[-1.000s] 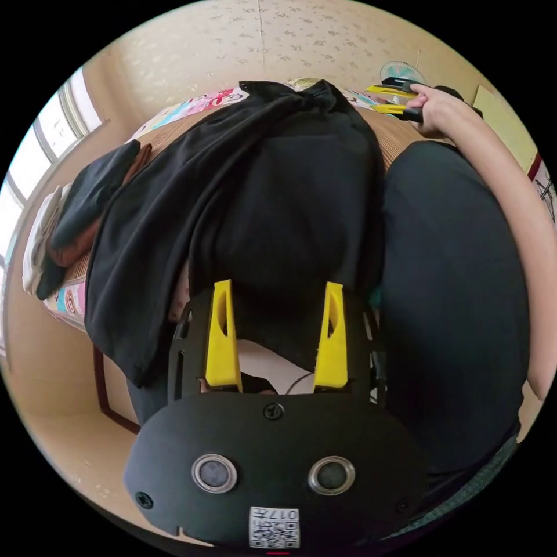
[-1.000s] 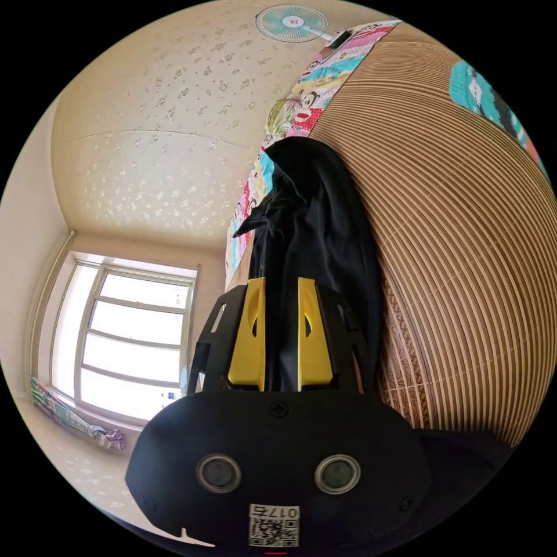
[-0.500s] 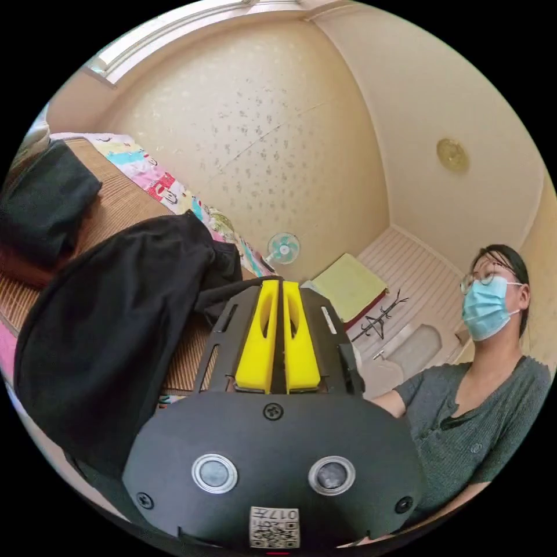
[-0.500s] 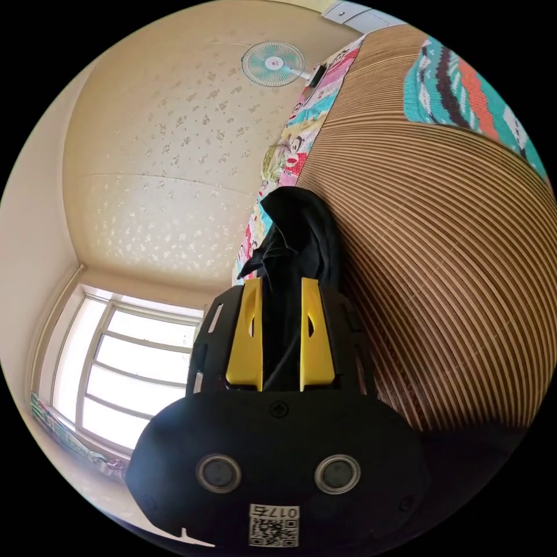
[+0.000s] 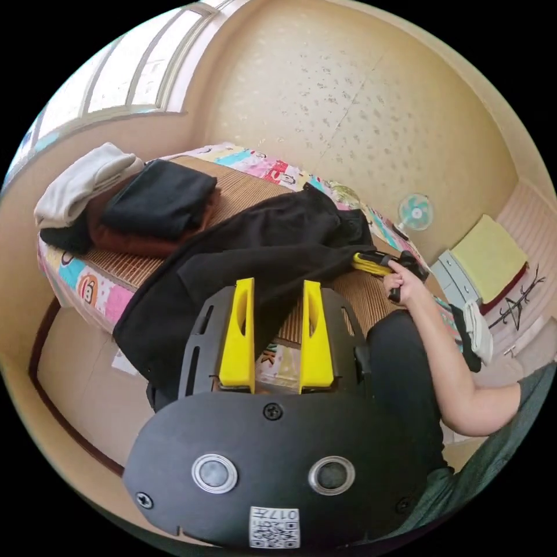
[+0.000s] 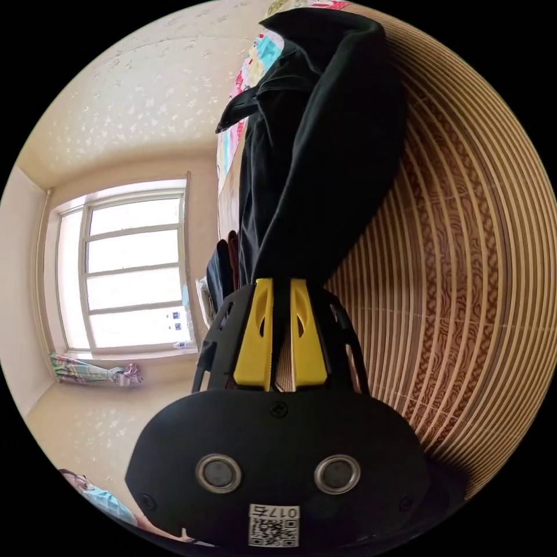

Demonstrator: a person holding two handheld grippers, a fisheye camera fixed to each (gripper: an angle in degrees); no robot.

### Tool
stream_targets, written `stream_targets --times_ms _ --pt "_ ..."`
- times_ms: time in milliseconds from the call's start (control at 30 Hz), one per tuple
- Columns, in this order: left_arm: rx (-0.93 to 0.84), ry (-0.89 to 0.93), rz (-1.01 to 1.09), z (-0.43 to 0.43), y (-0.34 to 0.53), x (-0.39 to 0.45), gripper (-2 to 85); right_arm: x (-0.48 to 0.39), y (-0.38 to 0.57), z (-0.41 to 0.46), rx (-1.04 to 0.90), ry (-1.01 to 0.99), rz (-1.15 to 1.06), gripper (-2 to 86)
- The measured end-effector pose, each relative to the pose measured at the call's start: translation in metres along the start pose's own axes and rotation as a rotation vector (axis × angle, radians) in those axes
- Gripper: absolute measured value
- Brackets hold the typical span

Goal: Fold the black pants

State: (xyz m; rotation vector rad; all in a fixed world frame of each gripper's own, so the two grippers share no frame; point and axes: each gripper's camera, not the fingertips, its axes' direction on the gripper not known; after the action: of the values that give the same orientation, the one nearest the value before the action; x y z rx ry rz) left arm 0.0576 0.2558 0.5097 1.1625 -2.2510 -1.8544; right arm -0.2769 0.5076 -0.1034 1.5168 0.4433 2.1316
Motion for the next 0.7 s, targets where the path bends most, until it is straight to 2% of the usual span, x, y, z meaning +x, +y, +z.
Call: stream_targets --times_ms 67,200,333,433,500,567,633,700 --pt "-0.052 -0.001 0.151 0.012 -0.005 0.030 12.5 -0.006 0.000 0.000 -0.012 0.016 -0.032 2.9" --pt "-0.160 -0.174 0.456 0.056 -0.013 0.091 12.8 -0.006 0.002 -0.005 -0.026 -0.063 -0.054 1.1" --pt "-0.233 -0.307 0.583 0.090 -0.021 0.109 13.6 0.003 0.010 -0.008 -0.031 -0.152 -0.039 0.7" --pt "-0.475 -0.333 0.648 0.137 -0.024 0.105 14.7 0.003 0.010 -0.009 -0.042 -0.172 -0.040 0.7" --pt "-0.570 -0.381 0.678 0.159 -0.022 0.097 10.5 0.001 0.010 -0.009 -0.045 -0.176 -0.048 0.9" --pt "-0.590 -0.408 0.659 0.158 -0.028 0.086 4.4 -0.003 0.011 -0.008 -0.048 -0.174 -0.062 1.3" --pt "-0.616 -0.281 0.620 0.142 -0.042 0.078 1.5 -0.010 0.015 -0.010 -0.035 -0.161 -0.093 2.6" --pt "-0.567 -0.054 0.536 0.097 -0.063 0.072 0.4 -0.016 0.018 -0.016 0.010 -0.175 -0.119 4.6"
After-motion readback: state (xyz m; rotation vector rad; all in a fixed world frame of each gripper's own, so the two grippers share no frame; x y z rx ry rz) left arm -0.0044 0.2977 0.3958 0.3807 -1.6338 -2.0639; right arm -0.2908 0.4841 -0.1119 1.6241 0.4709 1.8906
